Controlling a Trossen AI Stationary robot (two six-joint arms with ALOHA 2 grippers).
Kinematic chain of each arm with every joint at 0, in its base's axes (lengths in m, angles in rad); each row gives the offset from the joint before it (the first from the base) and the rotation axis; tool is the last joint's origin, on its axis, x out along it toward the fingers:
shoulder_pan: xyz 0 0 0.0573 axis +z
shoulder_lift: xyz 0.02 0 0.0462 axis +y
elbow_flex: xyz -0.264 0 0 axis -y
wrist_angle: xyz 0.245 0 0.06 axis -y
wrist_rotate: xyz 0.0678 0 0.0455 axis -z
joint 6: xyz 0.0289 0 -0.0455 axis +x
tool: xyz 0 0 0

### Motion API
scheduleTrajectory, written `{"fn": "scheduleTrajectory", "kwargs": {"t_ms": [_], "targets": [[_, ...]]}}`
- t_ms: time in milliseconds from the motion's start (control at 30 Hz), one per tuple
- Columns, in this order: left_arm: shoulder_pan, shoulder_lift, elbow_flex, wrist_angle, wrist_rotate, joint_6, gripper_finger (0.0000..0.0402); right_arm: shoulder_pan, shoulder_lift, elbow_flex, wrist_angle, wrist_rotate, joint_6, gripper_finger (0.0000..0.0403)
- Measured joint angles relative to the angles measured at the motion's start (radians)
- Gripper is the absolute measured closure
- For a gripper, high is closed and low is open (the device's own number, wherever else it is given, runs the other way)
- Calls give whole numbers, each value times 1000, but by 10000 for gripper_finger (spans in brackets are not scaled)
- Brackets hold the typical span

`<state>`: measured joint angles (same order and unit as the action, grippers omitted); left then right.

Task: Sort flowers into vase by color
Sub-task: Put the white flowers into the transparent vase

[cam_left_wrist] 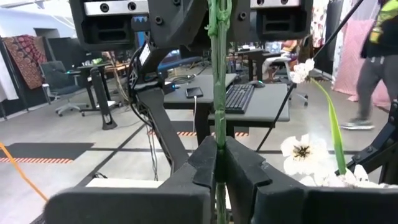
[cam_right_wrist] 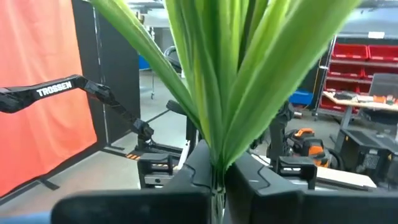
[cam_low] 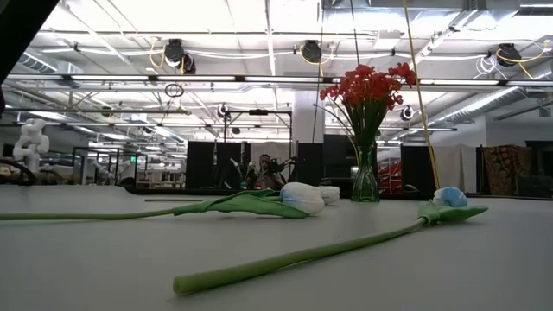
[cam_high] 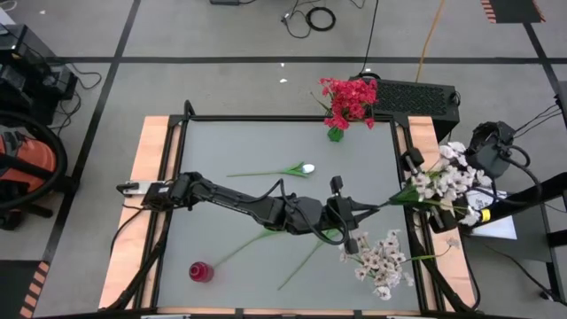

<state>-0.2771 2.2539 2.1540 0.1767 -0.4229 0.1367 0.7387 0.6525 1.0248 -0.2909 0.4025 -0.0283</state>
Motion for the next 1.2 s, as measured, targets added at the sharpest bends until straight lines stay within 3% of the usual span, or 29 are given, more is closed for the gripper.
{"fn": "scheduleTrajectory", "kwargs": {"t_ms": [100, 233, 400, 500, 667, 900, 1000, 1200], "targets": [[0, 0, 0, -23, 0, 0, 345, 0, -5, 0, -24, 15, 31, 398], [-8, -6, -1, -80, -39, -24, 261, 1, -38, 31, -122, 10, 117, 398], [-43, -15, -1, -86, -236, -12, 142, 1, -71, 172, -387, 13, 252, 398], [-75, -15, -1, -100, -379, 13, 101, 1, -94, 240, -524, 14, 338, 398], [-124, -15, -1, -112, -548, 20, 89, 0, -175, 246, -601, -62, 420, 398], [-184, -15, -1, -107, -583, 27, 88, 1, -218, 148, -434, -218, 302, 398], [-193, -15, -1, -107, -597, 22, 88, 1, -189, 124, -338, -261, 271, 398], [-222, -25, -1, -114, -692, 18, 88, 4, -68, 119, -328, -279, 274, 398]]}}
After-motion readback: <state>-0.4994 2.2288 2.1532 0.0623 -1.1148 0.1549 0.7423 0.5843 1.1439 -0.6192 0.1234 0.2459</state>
